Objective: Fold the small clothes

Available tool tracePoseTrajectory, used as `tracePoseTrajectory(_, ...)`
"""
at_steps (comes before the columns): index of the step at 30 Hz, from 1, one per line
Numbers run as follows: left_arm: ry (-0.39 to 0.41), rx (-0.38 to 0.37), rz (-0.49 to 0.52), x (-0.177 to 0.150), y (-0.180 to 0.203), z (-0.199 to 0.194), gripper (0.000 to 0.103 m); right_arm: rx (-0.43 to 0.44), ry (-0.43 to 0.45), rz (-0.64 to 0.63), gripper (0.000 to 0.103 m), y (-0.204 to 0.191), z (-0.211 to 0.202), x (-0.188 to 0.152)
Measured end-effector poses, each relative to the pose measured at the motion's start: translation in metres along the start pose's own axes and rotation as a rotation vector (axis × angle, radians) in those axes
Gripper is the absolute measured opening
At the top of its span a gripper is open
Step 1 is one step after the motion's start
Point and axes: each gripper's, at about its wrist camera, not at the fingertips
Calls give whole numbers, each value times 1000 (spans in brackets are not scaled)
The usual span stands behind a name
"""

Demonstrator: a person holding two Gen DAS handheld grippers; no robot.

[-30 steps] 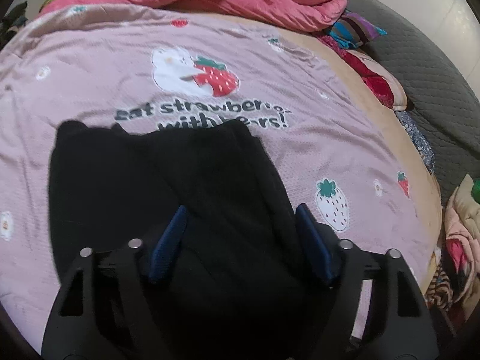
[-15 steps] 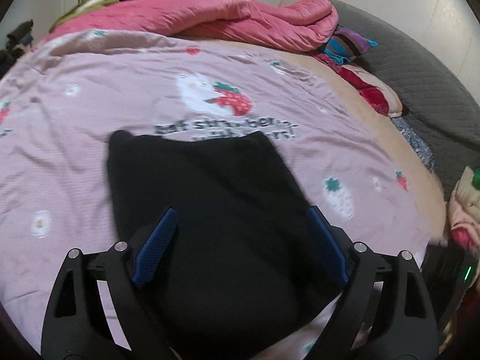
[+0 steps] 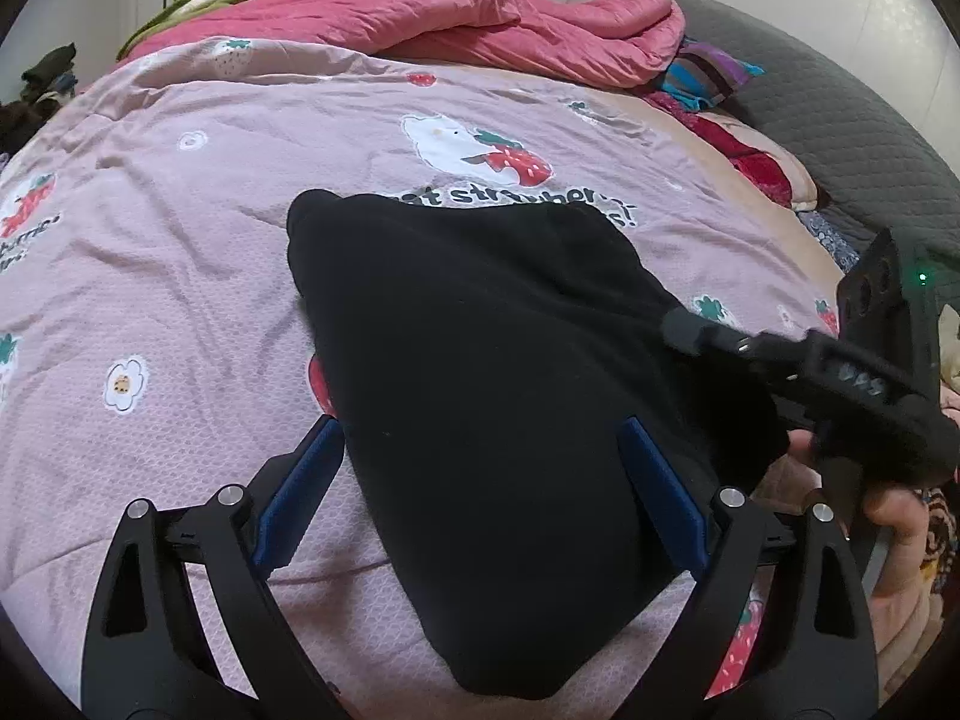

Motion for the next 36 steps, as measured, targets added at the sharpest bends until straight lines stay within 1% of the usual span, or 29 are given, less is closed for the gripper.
tracePoseTrajectory(1, -1, -5, 1, 0, 1, 1, 86, -7, 5, -14, 21, -2, -2, -1)
tracePoseTrajectory(4, 0, -9, 0, -2, 3, 0, 87, -3, 42, -64, 15, -10, -12, 2)
tracePoseTrajectory(7, 2, -32, -7, -2, 7, -5, 87, -9, 87, -141, 14, -23, -33, 5)
tracePoseTrajectory(9, 2, -51, -8, -2, 11, -8, 87, -22, 101, -183, 14, -26, -37, 6)
tracePoseTrajectory(10, 0, -58, -3, -2, 14, -9, 87, -46, 101, -212, 14, -26, -39, 4)
tracePoseTrajectory(12, -9, -61, 9, -5, 19, -8, 87, -89, 87, -227, 14, -20, -35, 2)
tracePoseTrajectory(14, -18, -50, 30, -8, 23, -5, 87, -126, 52, -230, 15, -12, -26, -4)
tracePoseTrajectory(16, -22, -42, 40, -11, 24, -3, 88, -165, 35, -233, 21, -6, -22, -8)
tracePoseTrajectory(19, -23, -41, 40, -12, 24, -4, 89, -199, 48, -252, 28, -9, -26, -9)
tracePoseTrajectory(21, -23, -43, 34, -12, 22, -5, 89, -234, 69, -274, 40, -12, -31, -10)
tracePoseTrajectory(24, -20, -42, 29, -12, 22, -9, 89, -251, 104, -284, 46, -16, -43, -11)
tracePoseTrajectory(25, -17, -40, 32, -13, 22, -11, 89, -254, 125, -286, 53, -18, -49, -11)
tracePoseTrajectory(26, -14, -38, 35, -13, 23, -13, 89, -251, 147, -287, 57, -20, -56, -11)
tracePoseTrajectory(27, -11, -36, 39, -13, 24, -15, 89, -248, 179, -291, 65, -24, -66, -11)
tracePoseTrajectory(28, -6, -34, 45, -14, 25, -19, 90, -246, 199, -297, 70, -26, -72, -11)
tracePoseTrajectory(29, -1, -31, 50, -14, 27, -22, 91, -242, 226, -306, 78, -30, -81, -12)
tracePoseTrajectory(31, 12, -24, 61, -14, 29, -30, 93, -232, 276, -330, 88, -38, -96, -14)
tracePoseTrajectory(33, 24, -19, 71, -15, 32, -38, 93, -241, 324, -362, 97, -45, -111, -18)
tracePoseTrajectory(36, 55, -9, 68, -18, 33, -52, 94, -250, 373, -396, 98, -53, -126, -25)
Point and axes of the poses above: each gripper's, at about its wrist camera, not at the fingertips, and z roughly the way its jaws point, y to its right, x to its top, and after that the axes turned 13 degrees about y, right-handed
